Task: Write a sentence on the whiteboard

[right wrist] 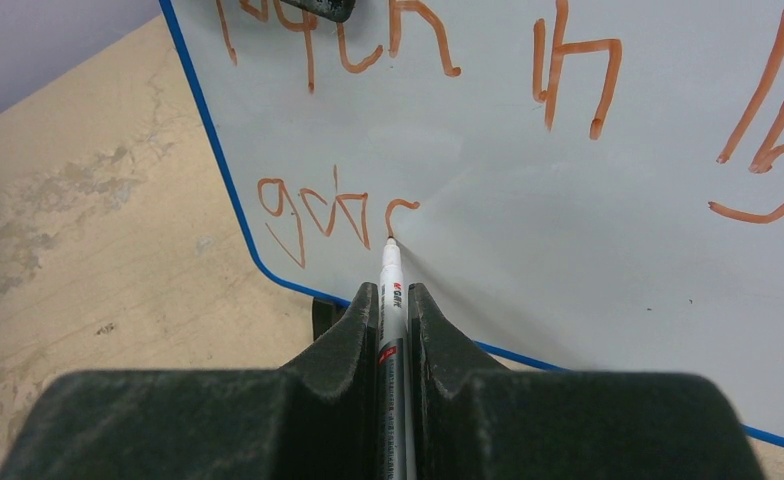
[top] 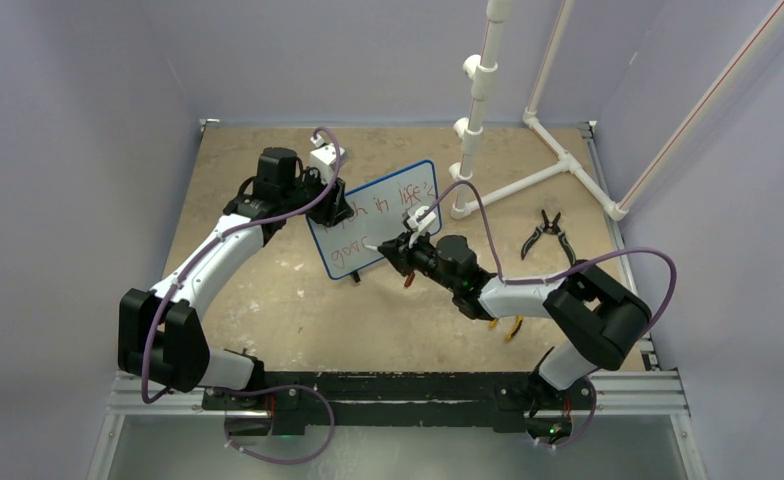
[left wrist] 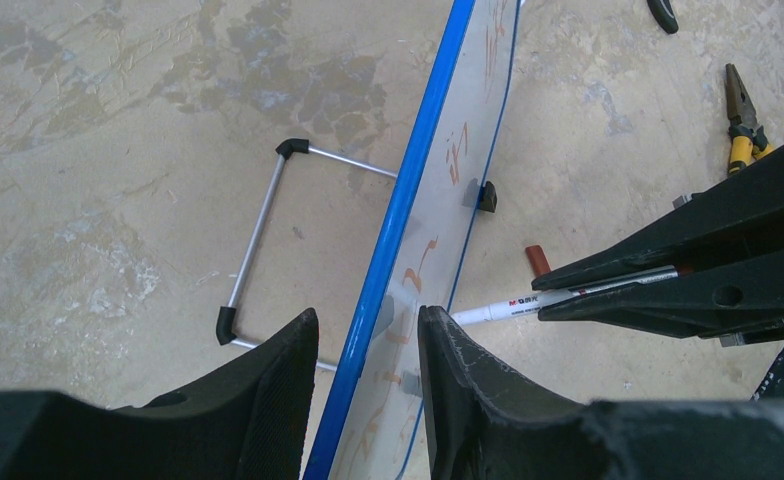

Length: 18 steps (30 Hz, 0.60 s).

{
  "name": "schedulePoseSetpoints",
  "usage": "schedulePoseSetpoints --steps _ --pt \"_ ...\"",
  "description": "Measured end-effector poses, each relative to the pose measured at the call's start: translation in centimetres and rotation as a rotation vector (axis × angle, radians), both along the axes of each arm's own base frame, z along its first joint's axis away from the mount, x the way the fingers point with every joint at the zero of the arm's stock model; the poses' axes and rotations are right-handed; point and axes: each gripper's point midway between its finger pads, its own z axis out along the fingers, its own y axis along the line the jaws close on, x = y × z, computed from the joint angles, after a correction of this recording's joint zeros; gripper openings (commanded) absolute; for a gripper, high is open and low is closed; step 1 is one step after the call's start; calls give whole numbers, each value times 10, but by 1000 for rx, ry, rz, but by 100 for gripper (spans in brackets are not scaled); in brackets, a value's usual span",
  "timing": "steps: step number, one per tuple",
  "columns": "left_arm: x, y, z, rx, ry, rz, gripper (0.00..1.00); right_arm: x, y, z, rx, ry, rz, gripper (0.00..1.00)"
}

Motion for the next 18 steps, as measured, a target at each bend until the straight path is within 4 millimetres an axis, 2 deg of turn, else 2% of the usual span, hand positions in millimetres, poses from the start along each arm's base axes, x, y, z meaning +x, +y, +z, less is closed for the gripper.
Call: schedulePoseSetpoints --steps 8,18 --pt "0 0 0 -1 -2 -1 0 3 -3 6 5 -12 -30 0" --pt "0 0 1 -2 -3 -1 0 16 -7 49 80 -88 -95 0"
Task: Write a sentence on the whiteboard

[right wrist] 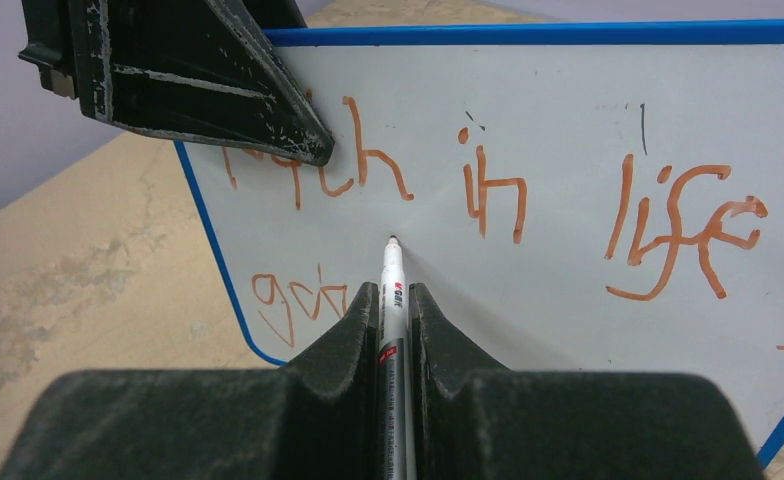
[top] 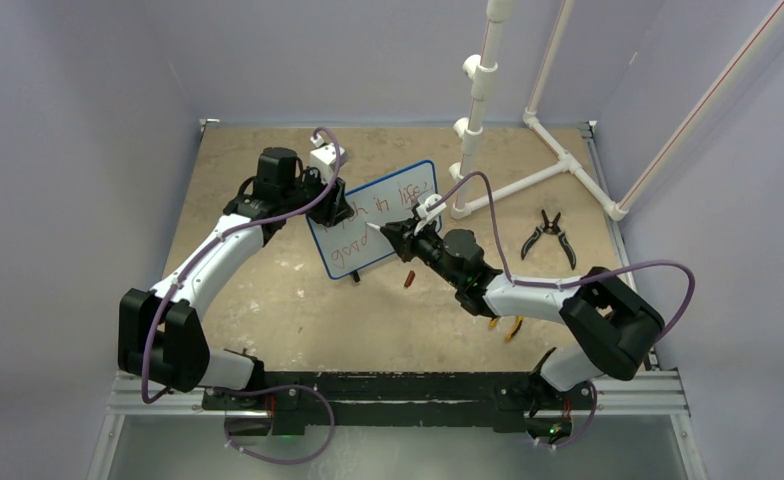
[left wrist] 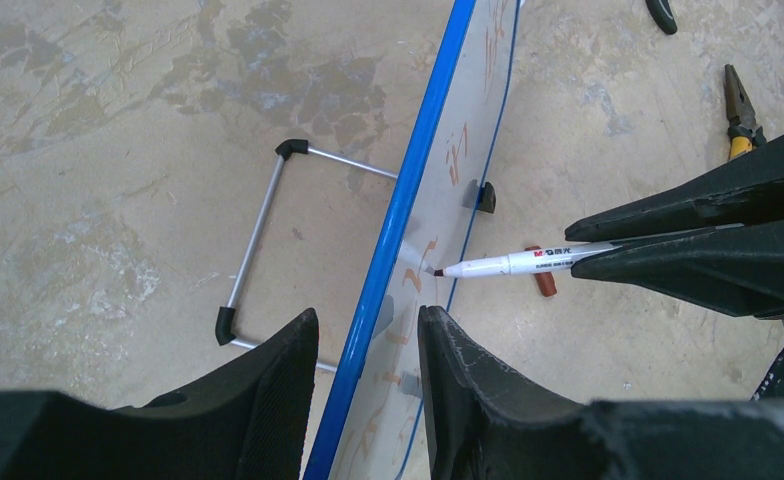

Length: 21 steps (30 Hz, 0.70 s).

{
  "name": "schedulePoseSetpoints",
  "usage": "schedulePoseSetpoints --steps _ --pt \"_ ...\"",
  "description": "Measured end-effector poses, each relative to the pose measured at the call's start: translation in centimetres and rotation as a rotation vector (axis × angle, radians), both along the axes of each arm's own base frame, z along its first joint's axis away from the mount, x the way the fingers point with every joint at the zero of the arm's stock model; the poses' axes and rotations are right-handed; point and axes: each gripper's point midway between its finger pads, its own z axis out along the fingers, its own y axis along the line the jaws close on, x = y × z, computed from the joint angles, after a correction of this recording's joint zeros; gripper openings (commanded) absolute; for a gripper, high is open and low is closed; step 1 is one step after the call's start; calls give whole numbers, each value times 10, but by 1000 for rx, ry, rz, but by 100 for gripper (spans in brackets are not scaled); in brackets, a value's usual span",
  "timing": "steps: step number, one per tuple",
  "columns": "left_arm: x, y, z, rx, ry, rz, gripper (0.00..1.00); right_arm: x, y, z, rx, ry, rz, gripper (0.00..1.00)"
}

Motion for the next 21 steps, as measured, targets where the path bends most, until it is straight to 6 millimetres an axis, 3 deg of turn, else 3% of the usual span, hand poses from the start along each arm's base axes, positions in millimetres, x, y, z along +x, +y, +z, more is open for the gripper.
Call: schedulePoseSetpoints --steps 9,17,21 --pt "0 0 0 0 0 0 0 -1 -1 -3 3 12 -1 0" --pt "0 -1 0 -2 0 -3 0 -14 -7 -46 -51 109 16 0" --pt "0 -1 0 -2 1 -3 0 -14 -7 -51 -57 120 14 0"
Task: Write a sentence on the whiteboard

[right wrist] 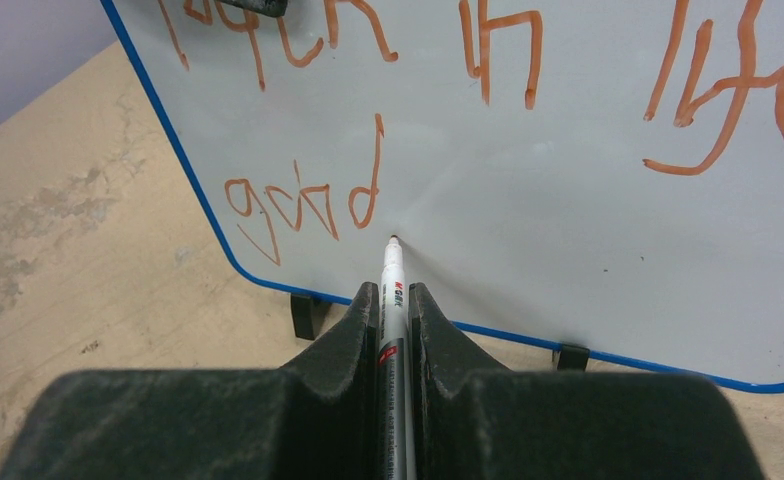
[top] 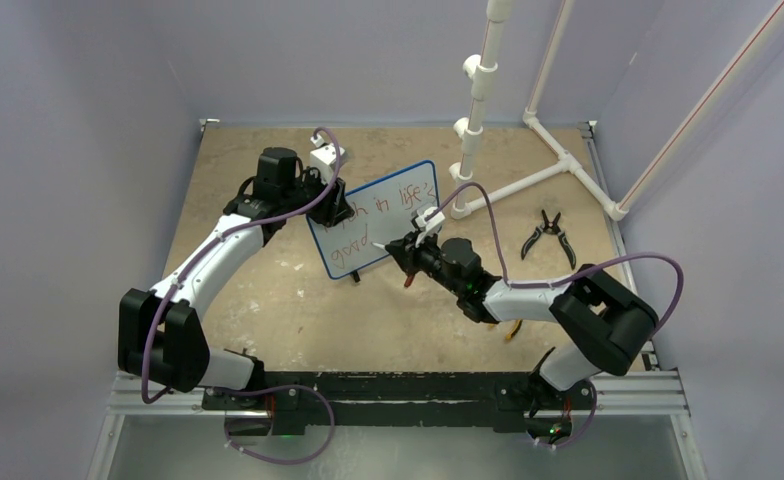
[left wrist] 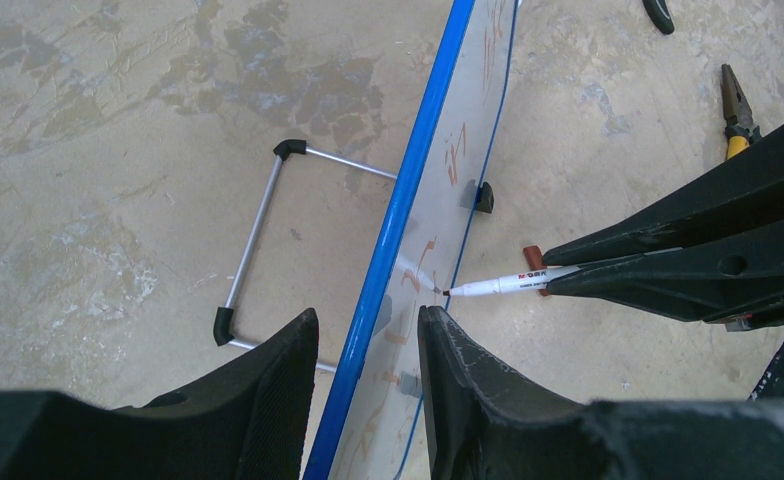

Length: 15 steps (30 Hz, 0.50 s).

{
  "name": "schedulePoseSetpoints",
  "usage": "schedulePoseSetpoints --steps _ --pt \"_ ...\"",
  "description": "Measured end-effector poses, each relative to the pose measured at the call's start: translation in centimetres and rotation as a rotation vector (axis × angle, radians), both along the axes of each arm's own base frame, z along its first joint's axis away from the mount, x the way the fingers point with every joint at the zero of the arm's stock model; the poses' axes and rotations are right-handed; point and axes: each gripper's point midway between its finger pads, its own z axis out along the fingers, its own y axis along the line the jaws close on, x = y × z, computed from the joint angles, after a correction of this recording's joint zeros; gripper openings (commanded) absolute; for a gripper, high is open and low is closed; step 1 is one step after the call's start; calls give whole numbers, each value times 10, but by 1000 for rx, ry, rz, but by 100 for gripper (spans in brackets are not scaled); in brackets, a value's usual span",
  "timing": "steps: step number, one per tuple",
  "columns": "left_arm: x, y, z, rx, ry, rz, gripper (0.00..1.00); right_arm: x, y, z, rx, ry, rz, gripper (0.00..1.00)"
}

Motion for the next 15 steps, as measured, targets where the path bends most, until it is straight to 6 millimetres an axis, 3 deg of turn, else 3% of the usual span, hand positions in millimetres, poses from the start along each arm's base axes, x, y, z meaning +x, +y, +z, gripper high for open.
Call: schedulePoseSetpoints --steps 6,15 --pt "0 0 0 0 0 0 0 -1 -1 4 5 -6 -1 0" --pt "0 0 0 -1 0 -2 0 -4 -2 38 70 -66 8 0"
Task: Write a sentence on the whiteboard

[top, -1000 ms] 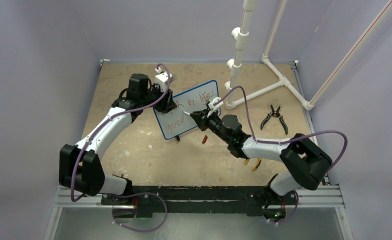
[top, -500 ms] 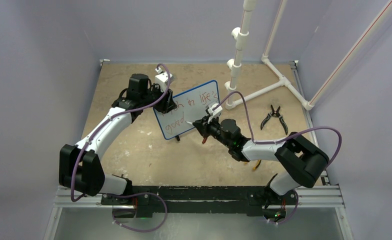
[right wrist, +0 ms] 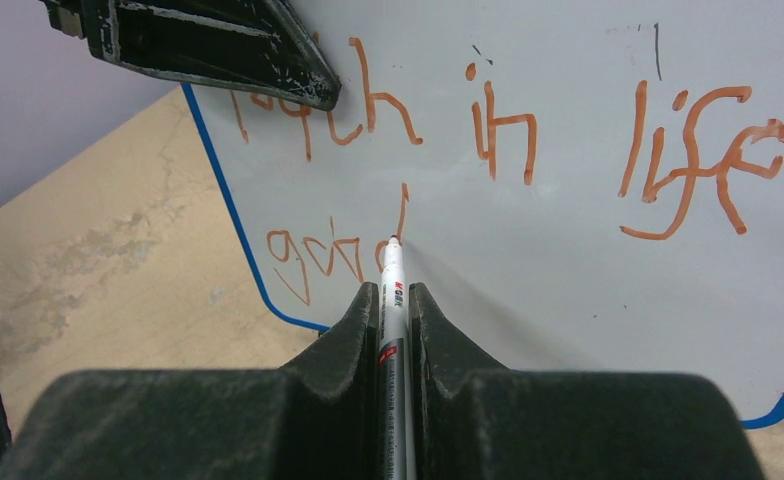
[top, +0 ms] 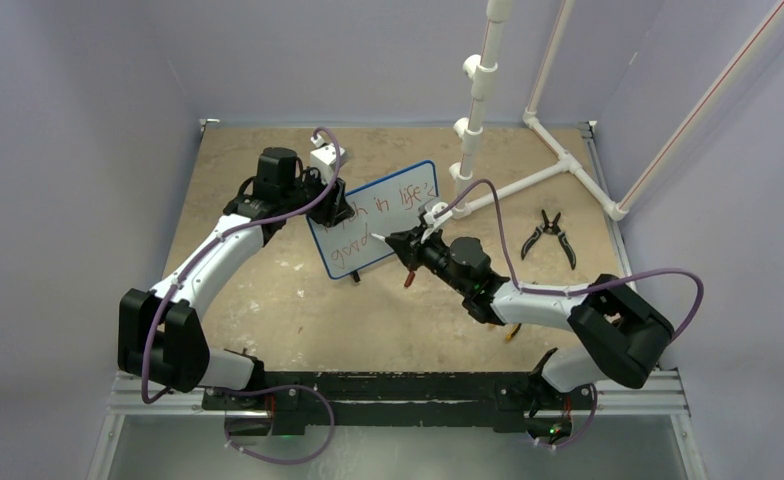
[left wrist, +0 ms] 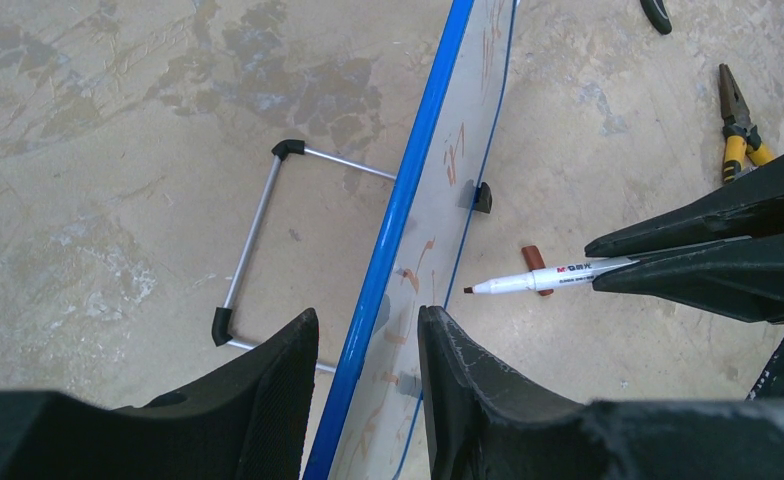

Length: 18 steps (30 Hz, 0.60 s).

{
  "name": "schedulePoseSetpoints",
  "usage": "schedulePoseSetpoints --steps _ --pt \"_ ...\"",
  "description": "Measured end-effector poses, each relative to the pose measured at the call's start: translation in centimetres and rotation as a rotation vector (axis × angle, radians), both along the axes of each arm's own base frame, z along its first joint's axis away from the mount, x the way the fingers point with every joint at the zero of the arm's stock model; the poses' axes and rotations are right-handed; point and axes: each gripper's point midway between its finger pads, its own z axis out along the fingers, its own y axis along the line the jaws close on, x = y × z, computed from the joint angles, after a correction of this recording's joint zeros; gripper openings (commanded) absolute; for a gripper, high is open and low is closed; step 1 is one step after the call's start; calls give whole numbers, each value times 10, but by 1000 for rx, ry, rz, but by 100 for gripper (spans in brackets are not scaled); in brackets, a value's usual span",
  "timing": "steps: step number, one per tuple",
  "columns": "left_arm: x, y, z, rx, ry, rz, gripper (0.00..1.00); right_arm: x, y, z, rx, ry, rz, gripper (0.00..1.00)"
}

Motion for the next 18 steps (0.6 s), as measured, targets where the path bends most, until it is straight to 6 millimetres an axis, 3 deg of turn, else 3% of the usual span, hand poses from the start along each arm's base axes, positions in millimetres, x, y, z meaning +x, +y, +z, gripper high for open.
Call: schedulePoseSetpoints --steps 18 --pt "0 0 0 -1 0 -2 0 14 7 11 23 -27 -29 0"
